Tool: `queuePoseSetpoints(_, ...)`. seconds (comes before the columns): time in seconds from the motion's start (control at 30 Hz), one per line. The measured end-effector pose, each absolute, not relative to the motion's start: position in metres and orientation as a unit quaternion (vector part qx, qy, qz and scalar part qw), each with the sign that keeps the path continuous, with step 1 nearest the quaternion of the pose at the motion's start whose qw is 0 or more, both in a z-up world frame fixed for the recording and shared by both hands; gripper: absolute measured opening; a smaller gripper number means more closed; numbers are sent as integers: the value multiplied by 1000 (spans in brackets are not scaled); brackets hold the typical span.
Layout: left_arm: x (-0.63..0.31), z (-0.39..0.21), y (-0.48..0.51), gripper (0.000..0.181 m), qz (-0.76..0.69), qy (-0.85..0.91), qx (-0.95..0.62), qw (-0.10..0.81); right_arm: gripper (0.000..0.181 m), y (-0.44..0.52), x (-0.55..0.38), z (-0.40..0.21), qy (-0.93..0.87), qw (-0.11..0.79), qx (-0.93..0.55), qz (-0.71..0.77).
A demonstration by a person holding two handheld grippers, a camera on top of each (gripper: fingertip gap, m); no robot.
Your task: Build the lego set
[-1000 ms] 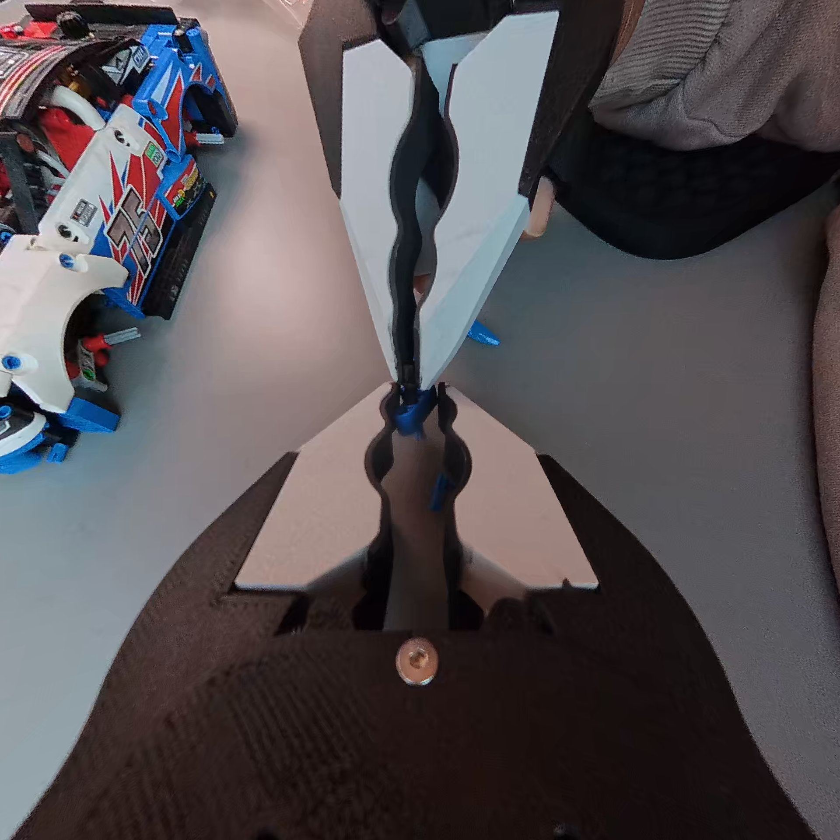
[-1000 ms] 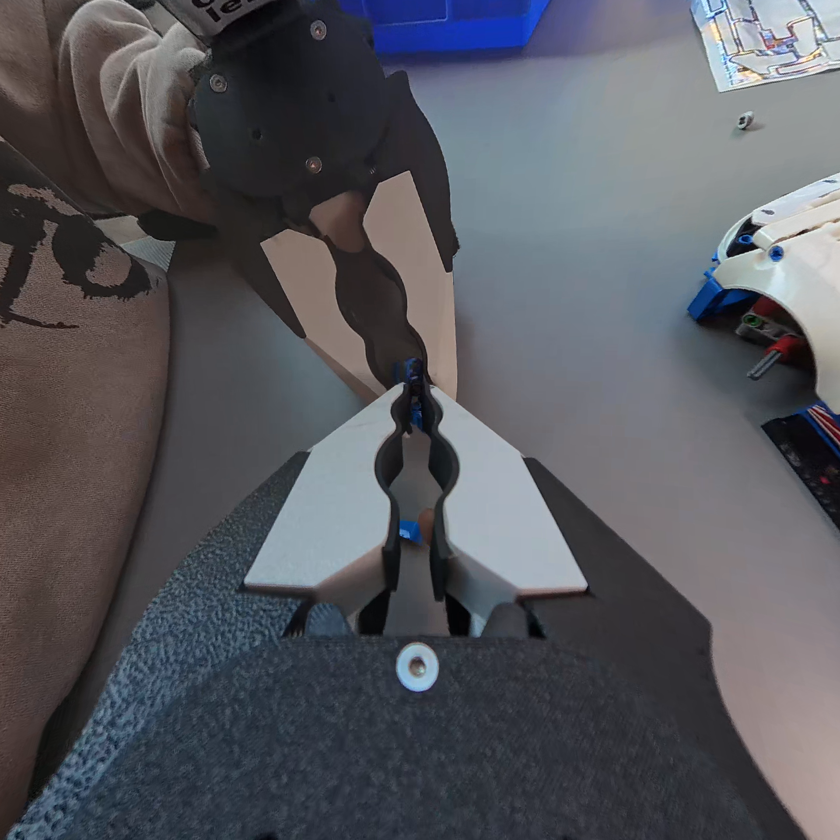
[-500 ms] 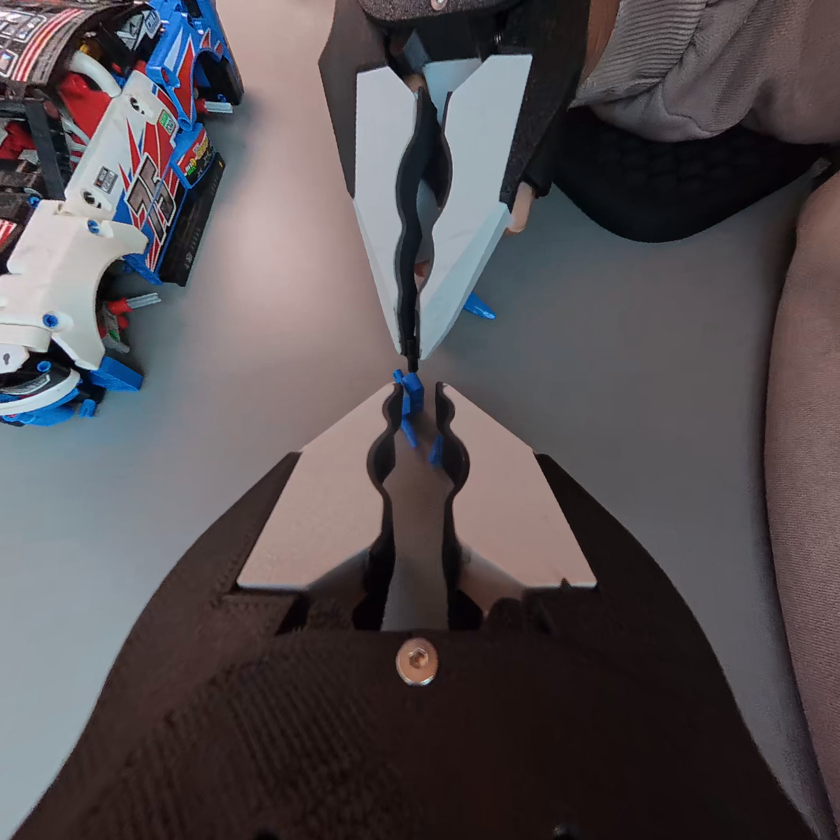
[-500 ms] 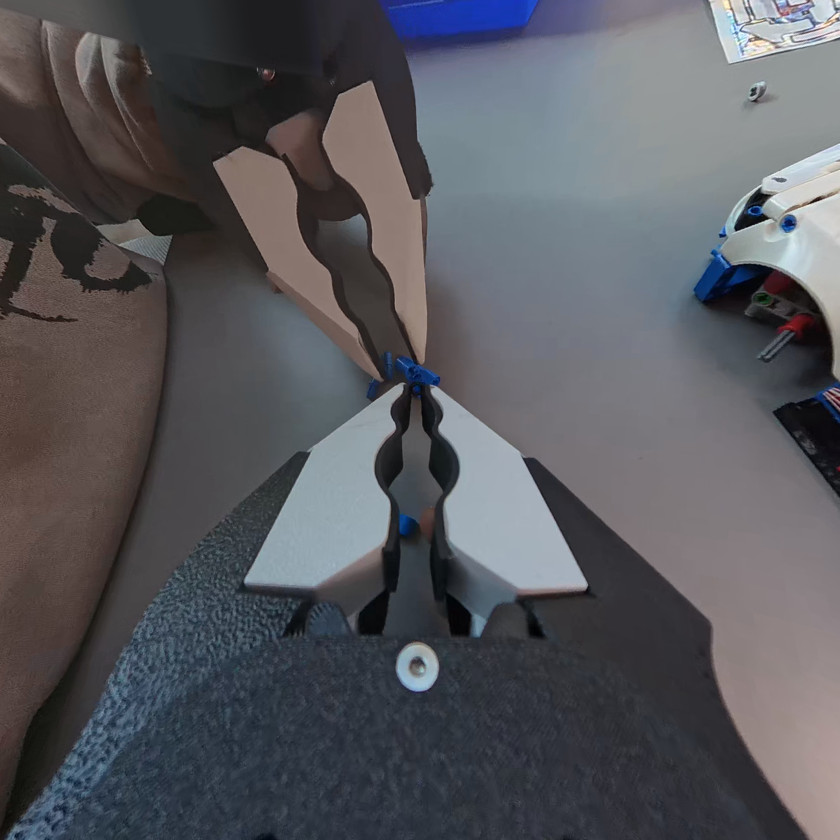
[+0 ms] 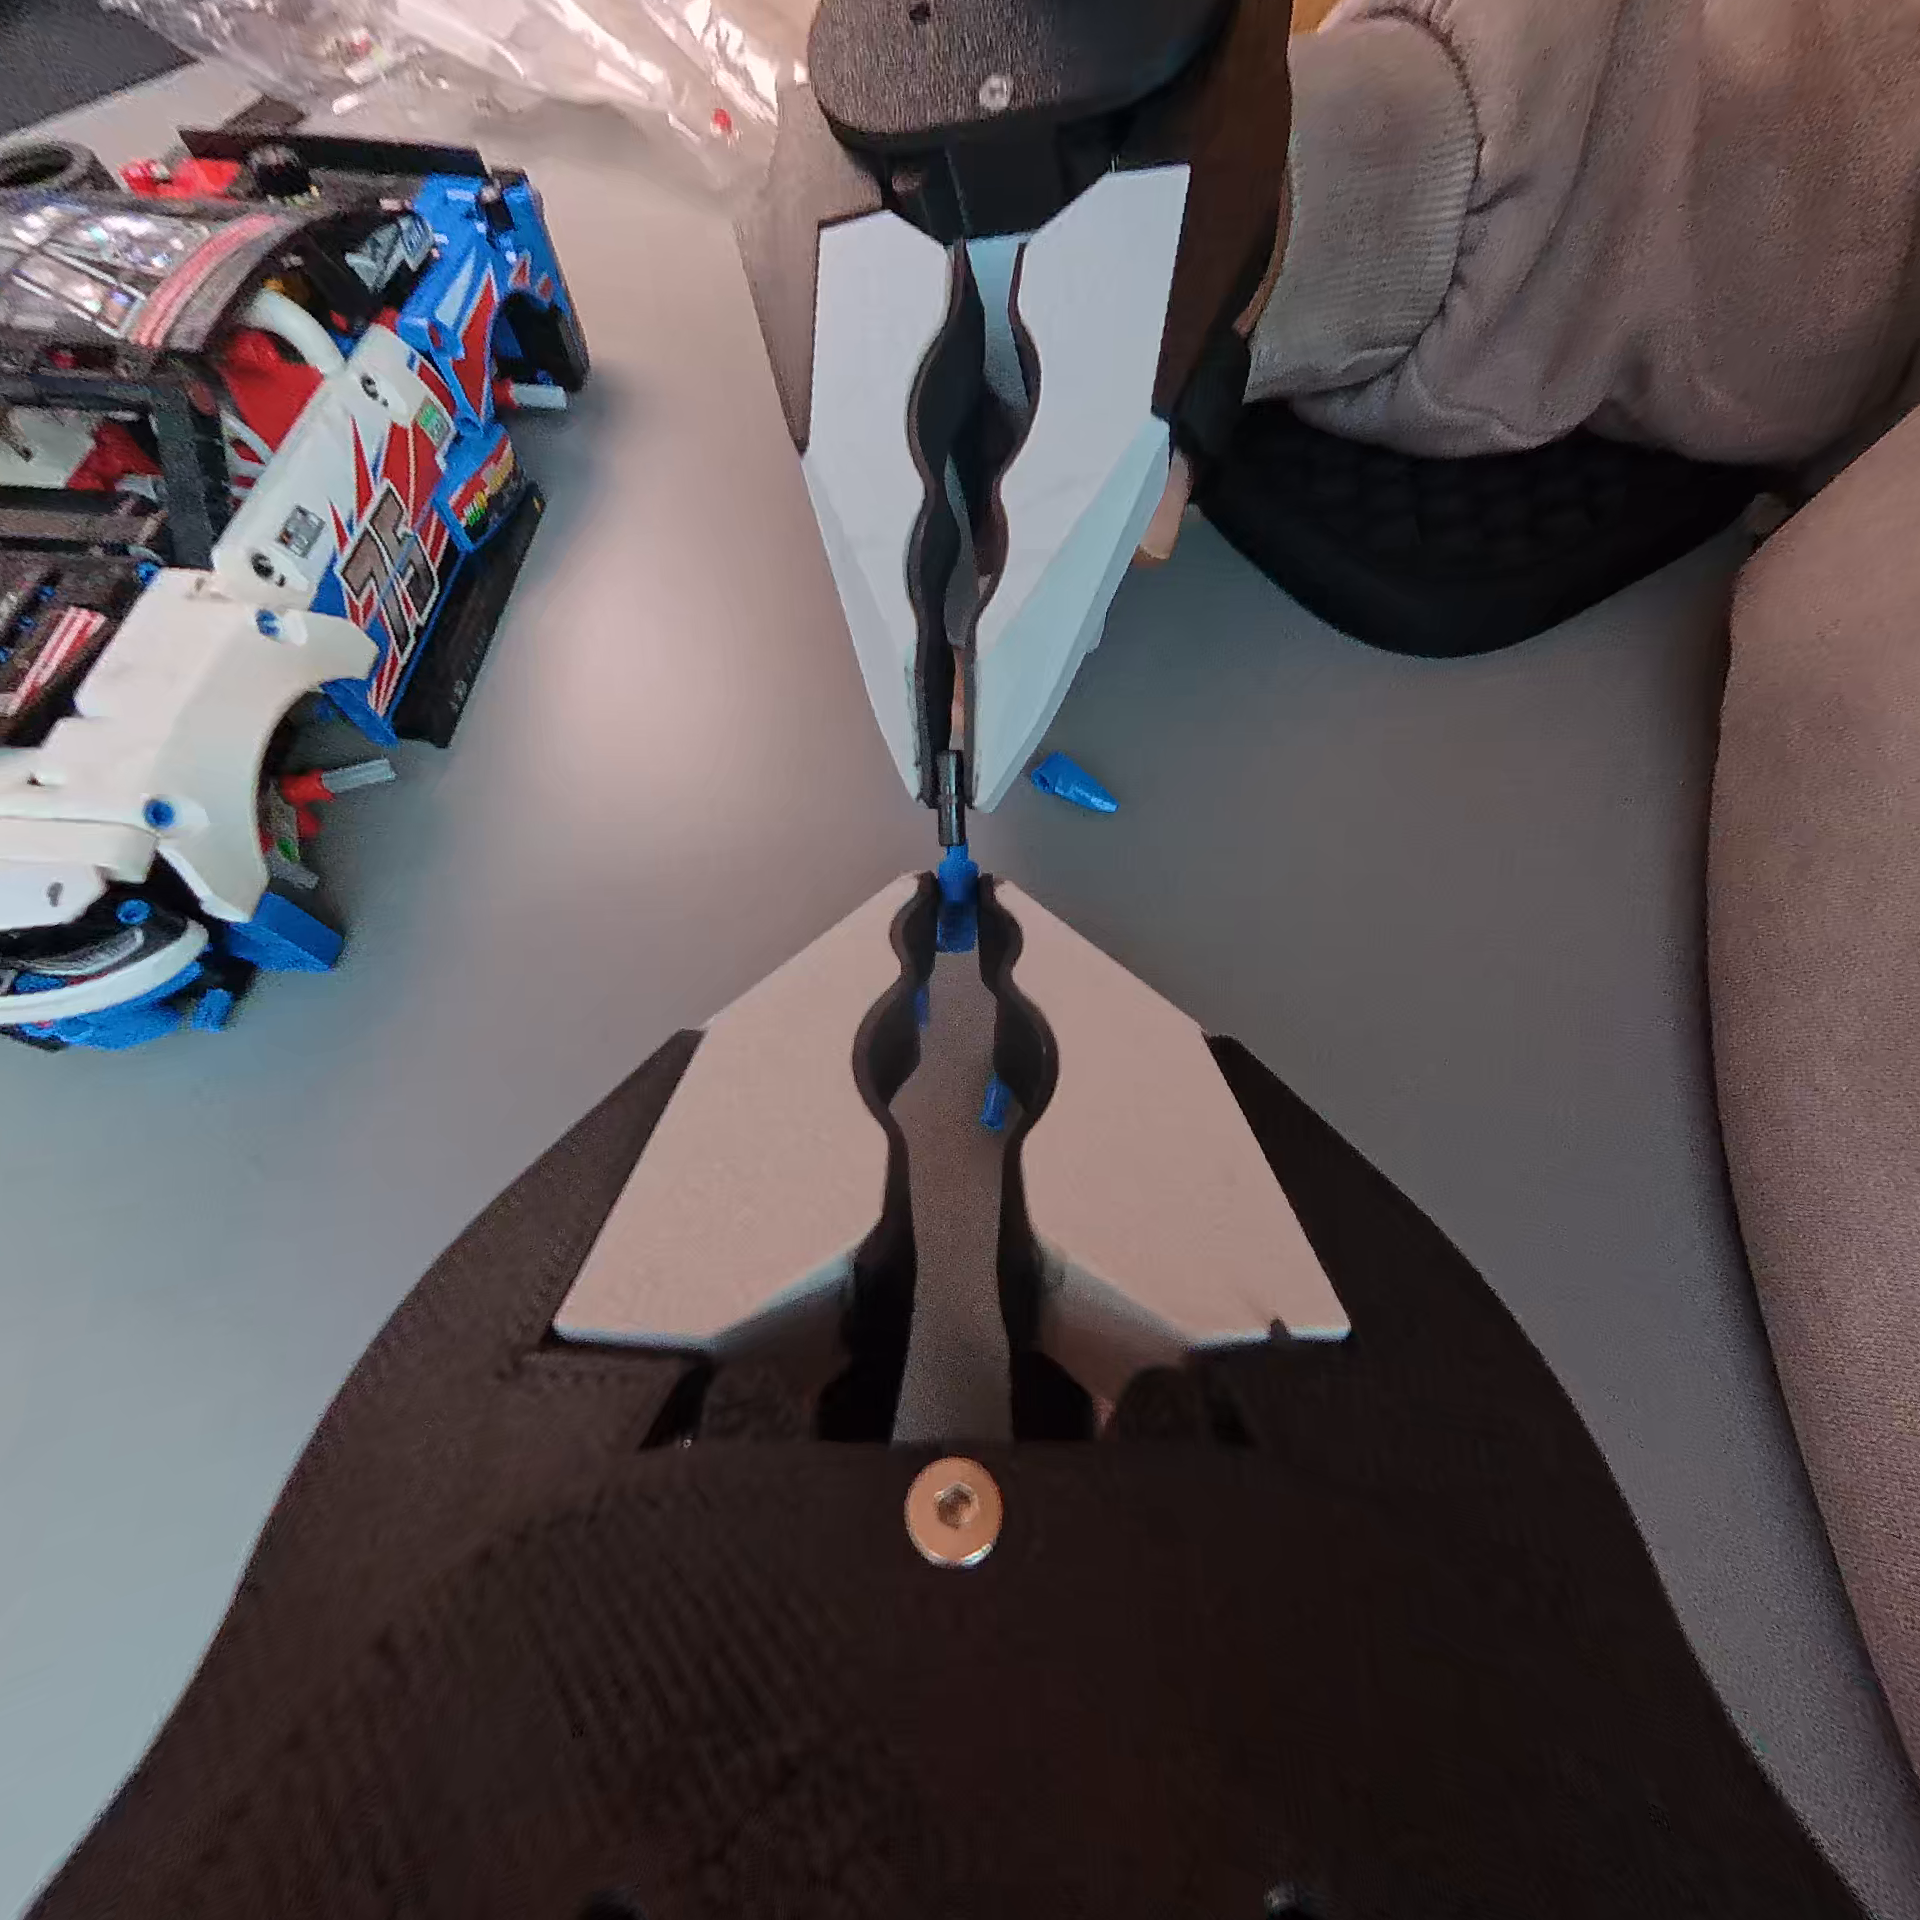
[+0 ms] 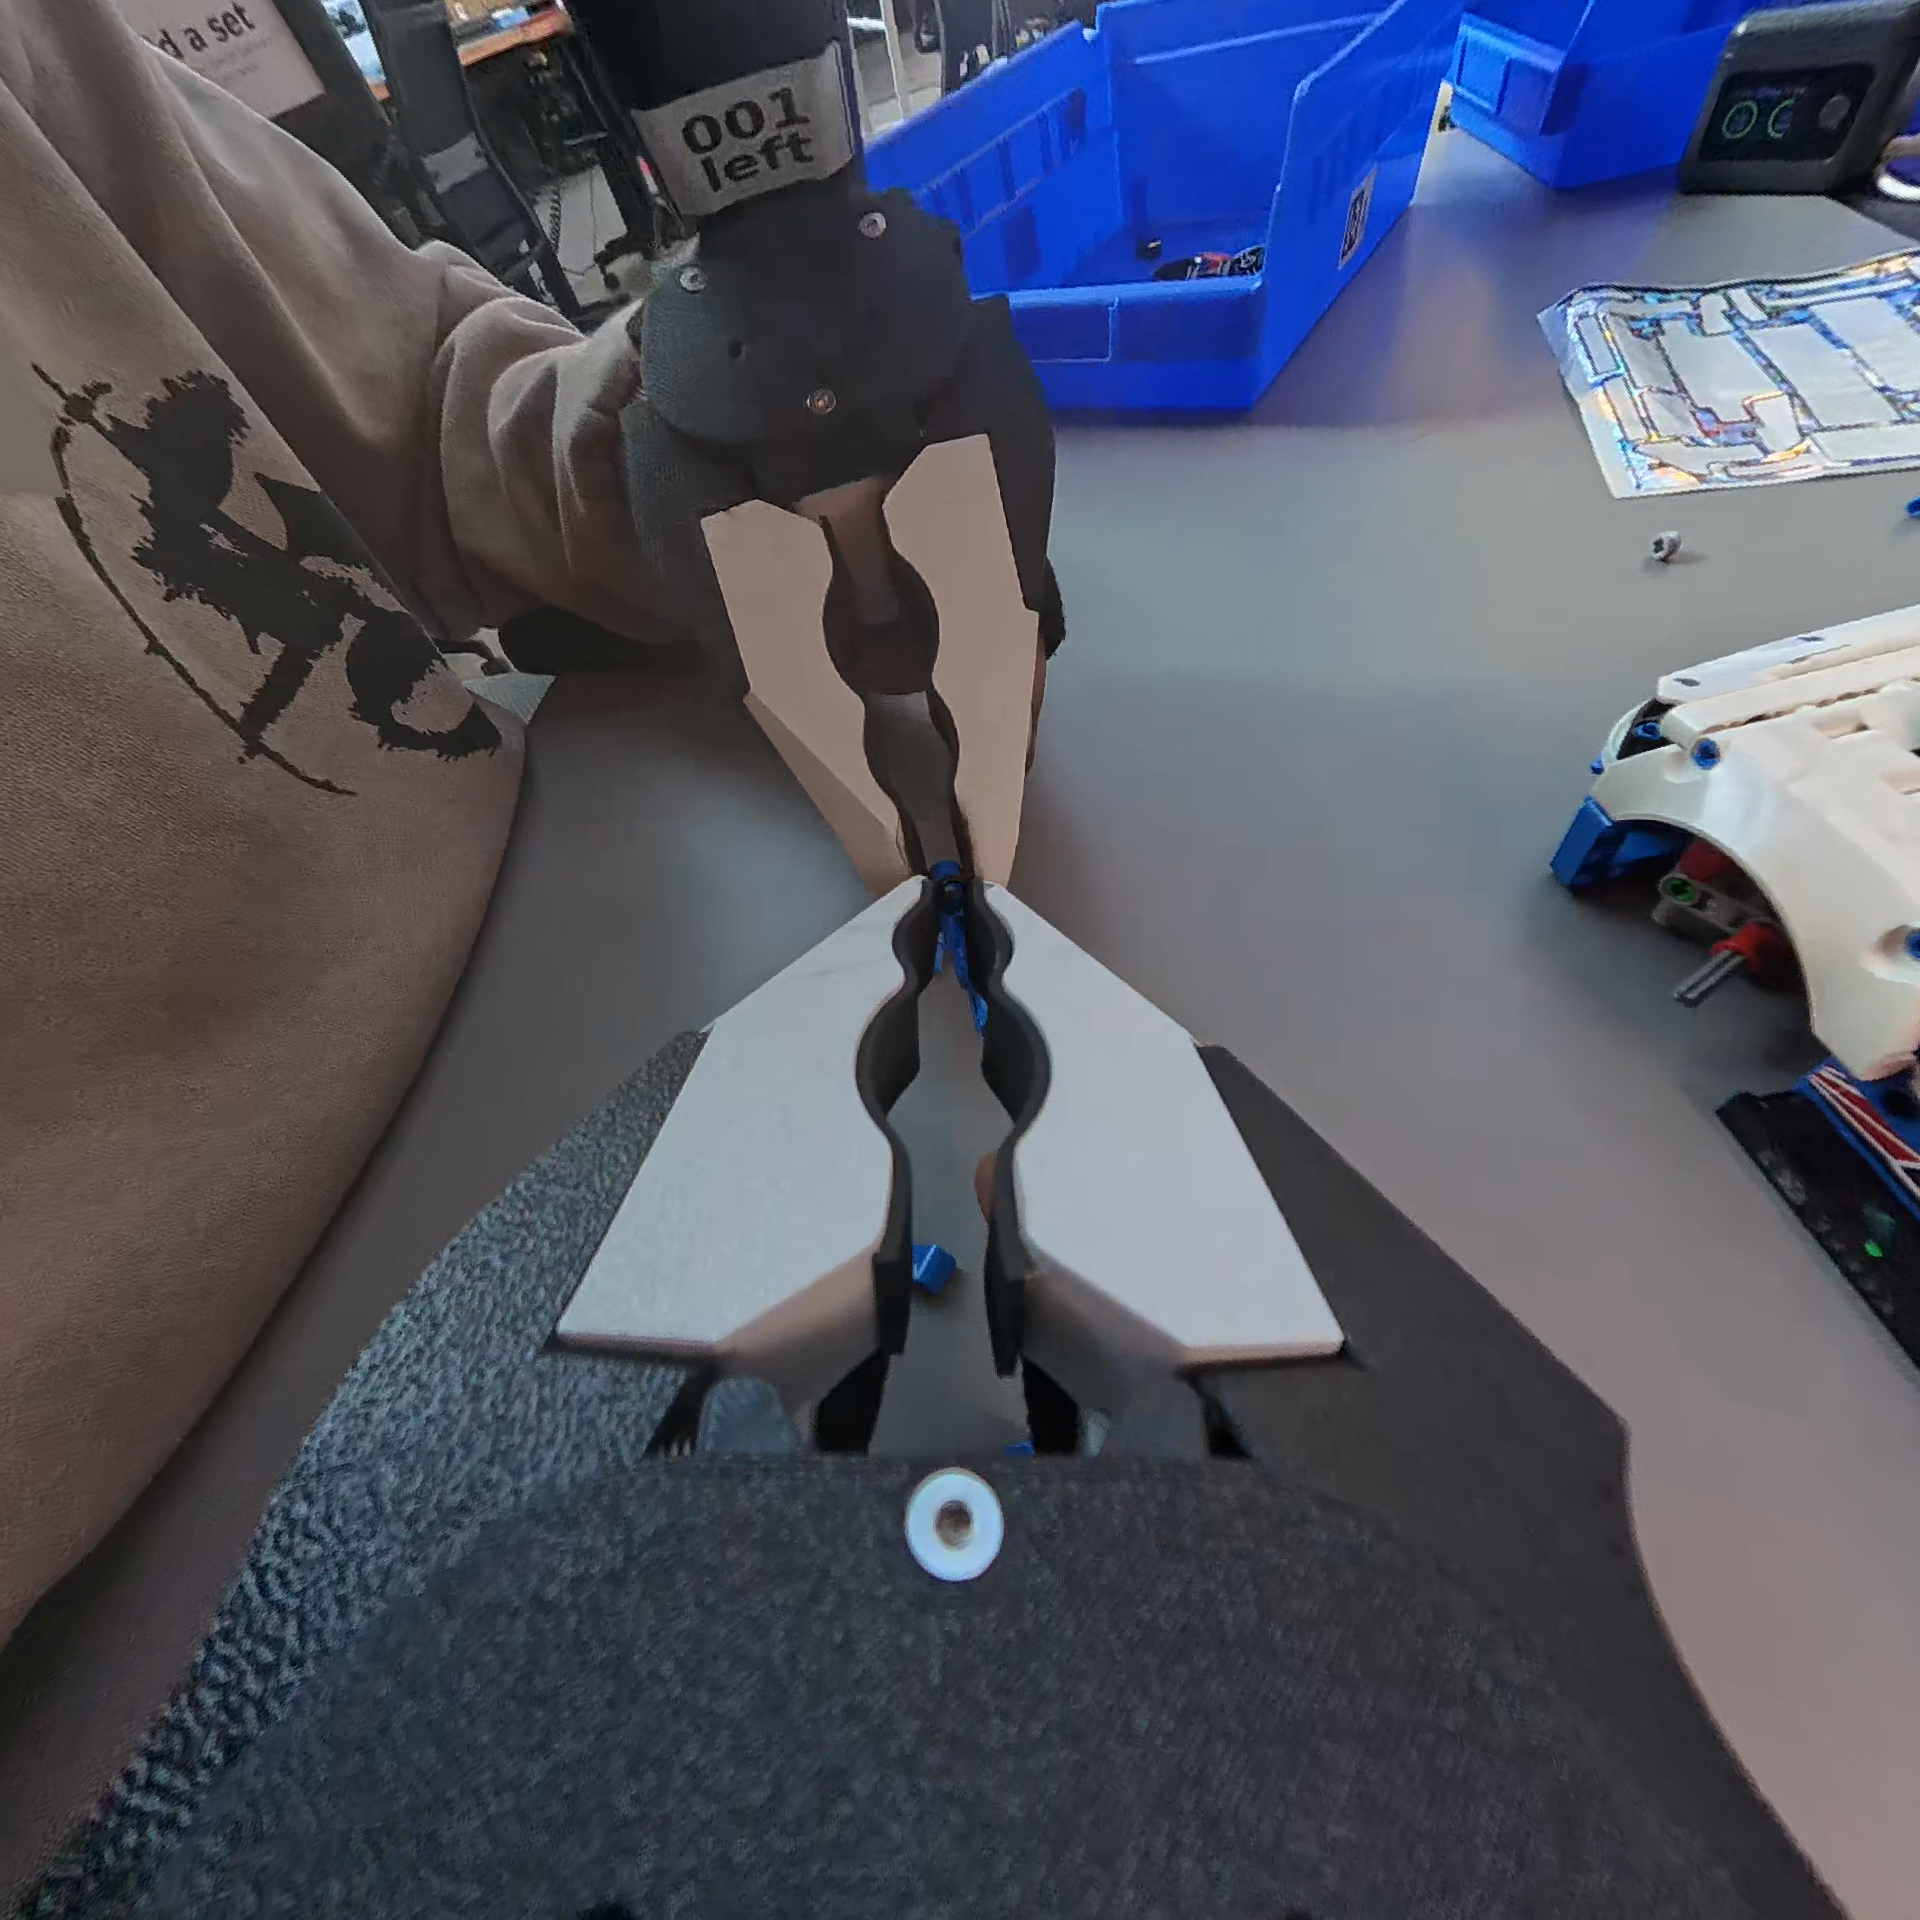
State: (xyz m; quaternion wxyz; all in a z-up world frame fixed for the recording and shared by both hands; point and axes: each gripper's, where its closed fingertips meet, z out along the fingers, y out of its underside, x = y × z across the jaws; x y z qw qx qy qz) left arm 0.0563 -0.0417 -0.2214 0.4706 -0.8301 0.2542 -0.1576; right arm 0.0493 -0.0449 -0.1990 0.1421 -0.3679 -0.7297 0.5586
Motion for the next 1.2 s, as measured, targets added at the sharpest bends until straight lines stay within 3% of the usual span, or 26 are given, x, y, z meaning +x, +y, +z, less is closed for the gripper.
queuePoseSetpoints(0.03,56,-214,-41,5,-165,256,-818,489,2,-45,49,-194,-723,148,-365,568)
queuePoseSetpoints(0.27,52,-175,-43,5,-232,218,-761,566,2,-47,49,-170,-692,165,-350,609)
queuePoseSetpoints(1.2,57,-136,-46,5,-319,160,-688,632,1,-48,51,-135,-637,168,-339,672)
